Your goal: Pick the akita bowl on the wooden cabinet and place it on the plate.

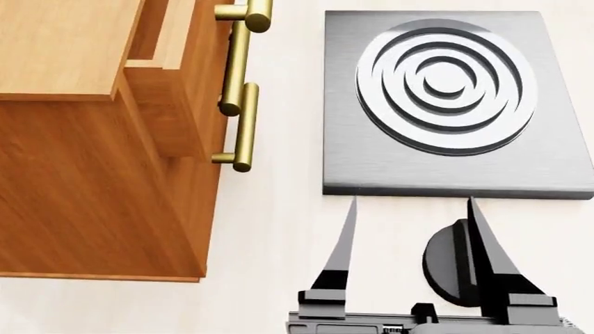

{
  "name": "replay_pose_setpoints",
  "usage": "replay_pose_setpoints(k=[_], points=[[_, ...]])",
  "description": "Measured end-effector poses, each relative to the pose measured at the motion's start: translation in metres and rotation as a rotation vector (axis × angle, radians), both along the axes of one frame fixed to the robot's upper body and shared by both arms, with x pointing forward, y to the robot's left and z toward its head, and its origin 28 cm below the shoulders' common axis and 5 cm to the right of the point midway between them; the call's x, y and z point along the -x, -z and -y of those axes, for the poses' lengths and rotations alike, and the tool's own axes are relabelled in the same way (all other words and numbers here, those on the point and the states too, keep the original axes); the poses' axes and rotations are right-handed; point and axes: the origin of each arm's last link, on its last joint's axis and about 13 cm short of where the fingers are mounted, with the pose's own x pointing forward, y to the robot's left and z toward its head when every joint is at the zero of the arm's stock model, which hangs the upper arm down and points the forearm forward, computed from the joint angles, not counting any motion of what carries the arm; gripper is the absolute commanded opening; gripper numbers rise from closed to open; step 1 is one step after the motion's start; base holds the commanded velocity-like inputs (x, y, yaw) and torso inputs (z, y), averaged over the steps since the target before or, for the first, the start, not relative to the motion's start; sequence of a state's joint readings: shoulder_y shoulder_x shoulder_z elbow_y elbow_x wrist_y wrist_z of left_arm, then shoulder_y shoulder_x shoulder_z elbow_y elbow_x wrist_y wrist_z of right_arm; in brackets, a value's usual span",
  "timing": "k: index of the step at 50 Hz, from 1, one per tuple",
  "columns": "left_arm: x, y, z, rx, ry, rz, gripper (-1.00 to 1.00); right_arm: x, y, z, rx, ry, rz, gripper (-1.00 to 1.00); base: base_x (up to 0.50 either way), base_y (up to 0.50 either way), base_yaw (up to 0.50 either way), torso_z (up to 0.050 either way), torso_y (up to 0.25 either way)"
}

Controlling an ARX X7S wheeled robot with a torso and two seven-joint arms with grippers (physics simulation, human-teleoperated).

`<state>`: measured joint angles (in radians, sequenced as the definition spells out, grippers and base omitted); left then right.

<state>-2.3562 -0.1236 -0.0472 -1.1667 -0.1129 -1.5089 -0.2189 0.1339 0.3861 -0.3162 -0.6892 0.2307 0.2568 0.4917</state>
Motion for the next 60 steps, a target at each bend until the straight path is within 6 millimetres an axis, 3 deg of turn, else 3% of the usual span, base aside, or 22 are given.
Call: replay_pose_setpoints(k=[24,56,57,60], points=[[-0.02,0.017,0.008,-0.016,0.025,-0.044,1.0,-0.001,0.002,0.001,0.002,0.003,-0.009,1.0,0.0,0.0,0.0,0.0,0.0],[-0.052,0.056,0.007,0.038,0.063,-0.092,1.0,-0.016,0.02,0.002,0.014,0.018,-0.075,1.0,0.0,0.0,0.0,0.0,0.0],[-0.053,0.056,0.007,0.039,0.066,-0.09,-1.0,-0.016,0.021,0.002,0.014,0.018,-0.077,1.0,0.0,0.0,0.0,0.0,0.0],[-0.054,0.057,0.009,0.054,0.102,-0.079,-1.0,-0.017,0.021,0.001,0.014,0.018,-0.079,1.0,0.0,0.0,0.0,0.0,-0.003]])
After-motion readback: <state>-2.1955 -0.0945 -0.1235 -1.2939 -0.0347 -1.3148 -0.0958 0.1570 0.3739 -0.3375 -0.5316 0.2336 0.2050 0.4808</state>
